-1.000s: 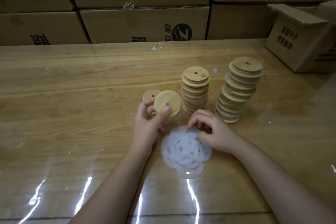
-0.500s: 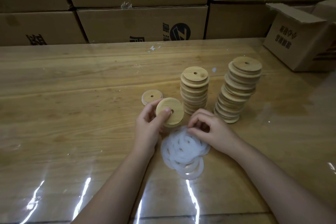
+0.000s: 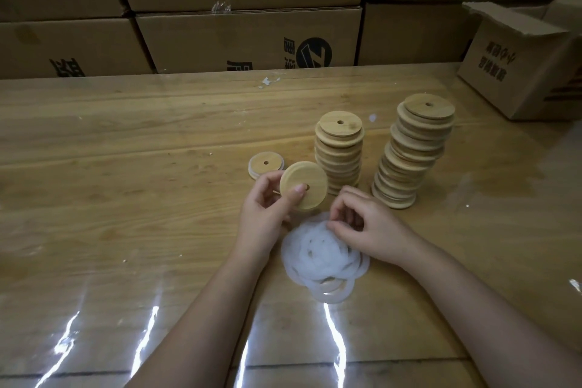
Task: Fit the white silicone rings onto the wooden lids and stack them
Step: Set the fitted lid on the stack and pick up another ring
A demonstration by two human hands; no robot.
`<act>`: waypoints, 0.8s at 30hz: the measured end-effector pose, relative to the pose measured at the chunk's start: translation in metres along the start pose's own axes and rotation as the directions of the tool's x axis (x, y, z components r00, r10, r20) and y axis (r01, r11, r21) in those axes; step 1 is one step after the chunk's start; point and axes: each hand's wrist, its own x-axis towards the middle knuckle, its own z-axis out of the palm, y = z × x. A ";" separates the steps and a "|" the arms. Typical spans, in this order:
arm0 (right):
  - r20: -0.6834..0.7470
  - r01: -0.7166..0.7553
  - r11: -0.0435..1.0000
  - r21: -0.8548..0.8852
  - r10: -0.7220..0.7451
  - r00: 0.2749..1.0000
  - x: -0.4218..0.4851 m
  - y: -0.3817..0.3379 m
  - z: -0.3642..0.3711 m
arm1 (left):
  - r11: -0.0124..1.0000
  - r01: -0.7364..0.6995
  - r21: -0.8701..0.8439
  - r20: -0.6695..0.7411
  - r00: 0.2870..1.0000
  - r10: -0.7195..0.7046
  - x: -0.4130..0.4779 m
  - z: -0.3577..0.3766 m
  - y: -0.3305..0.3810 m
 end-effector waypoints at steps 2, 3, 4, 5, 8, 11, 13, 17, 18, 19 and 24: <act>0.001 0.016 0.999 -0.040 -0.016 1.000 0.000 0.000 -0.001 | 1.000 0.000 0.005 0.045 0.999 0.000 0.001 0.000 -0.001; 0.018 0.005 0.999 -0.046 -0.005 1.000 0.000 -0.001 -0.002 | 1.000 0.005 0.004 0.086 0.996 -0.006 0.002 -0.001 -0.001; 0.039 -0.010 0.999 -0.047 0.011 0.999 0.000 -0.001 -0.003 | 1.000 0.015 0.005 0.132 0.991 -0.015 0.003 -0.002 0.000; 0.056 -0.021 0.999 -0.046 0.024 0.998 0.000 0.000 -0.003 | 1.000 0.027 0.003 0.171 0.985 -0.027 0.005 -0.004 0.001; 0.053 -0.036 0.998 -0.043 0.038 0.998 0.001 0.000 -0.005 | 0.998 0.064 -0.027 0.200 0.978 -0.058 0.011 -0.014 0.004; 0.025 -0.014 1.000 -0.008 0.014 1.000 0.000 -0.004 -0.007 | 0.998 0.068 -0.004 0.187 0.980 -0.066 0.011 -0.016 0.003; -0.029 0.031 0.997 0.070 -0.029 0.999 -0.002 -0.010 -0.006 | 0.998 0.055 0.028 0.191 0.980 -0.059 0.010 -0.012 0.001; -0.211 0.096 0.954 0.282 -0.036 0.977 -0.003 -0.019 0.002 | 0.980 -0.020 0.198 0.204 0.979 -0.021 0.010 -0.010 0.001; -0.235 0.090 0.948 0.305 -0.016 0.972 -0.003 -0.019 0.004 | 0.978 -0.032 0.207 0.204 0.979 -0.011 0.009 -0.011 0.001; -0.249 0.072 0.942 0.328 0.013 0.968 -0.003 -0.018 0.006 | 0.978 -0.039 0.207 0.205 0.979 -0.005 0.009 -0.011 0.001; -0.333 0.052 0.945 0.323 0.062 0.941 -0.001 -0.014 0.010 | 0.973 -0.086 0.215 0.219 0.975 0.038 0.008 -0.011 -0.002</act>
